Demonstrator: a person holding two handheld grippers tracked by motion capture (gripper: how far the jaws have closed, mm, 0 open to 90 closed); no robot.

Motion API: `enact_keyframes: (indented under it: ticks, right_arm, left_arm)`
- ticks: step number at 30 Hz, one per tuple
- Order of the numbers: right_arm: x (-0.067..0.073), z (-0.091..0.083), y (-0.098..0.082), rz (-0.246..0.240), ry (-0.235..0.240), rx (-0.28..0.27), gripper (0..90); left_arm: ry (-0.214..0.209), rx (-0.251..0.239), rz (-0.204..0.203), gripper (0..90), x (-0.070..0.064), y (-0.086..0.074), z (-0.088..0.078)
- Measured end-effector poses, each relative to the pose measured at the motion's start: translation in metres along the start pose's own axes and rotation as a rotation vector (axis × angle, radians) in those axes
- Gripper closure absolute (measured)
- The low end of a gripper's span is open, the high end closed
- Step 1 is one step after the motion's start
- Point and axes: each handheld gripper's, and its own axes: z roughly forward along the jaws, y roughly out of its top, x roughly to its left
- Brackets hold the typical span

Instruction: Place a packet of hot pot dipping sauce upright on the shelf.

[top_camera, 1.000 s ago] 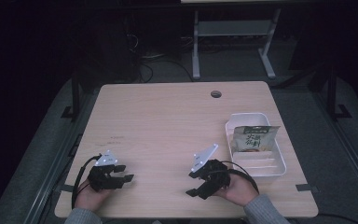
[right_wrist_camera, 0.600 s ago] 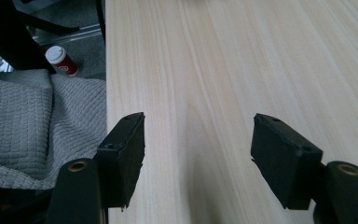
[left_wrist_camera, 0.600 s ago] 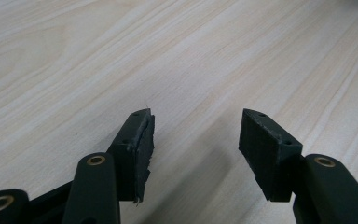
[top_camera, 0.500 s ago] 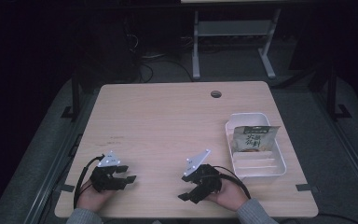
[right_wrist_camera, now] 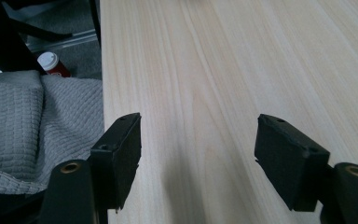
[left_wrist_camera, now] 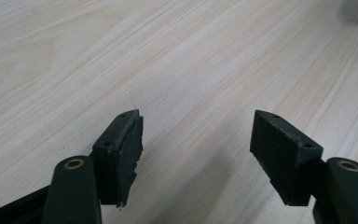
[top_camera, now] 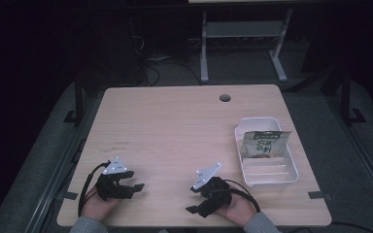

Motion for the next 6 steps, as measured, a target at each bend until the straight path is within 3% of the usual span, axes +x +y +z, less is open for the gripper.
enact_keyframes:
  ticks: [6]
  right_arm:
    - [0.002, 0.0042, -0.0001, 0.0, 0.003, 0.001, 27.9]
  left_arm:
    - [-0.001, -0.002, -0.002, 30.1, 0.0002, 0.0001, 0.0007]
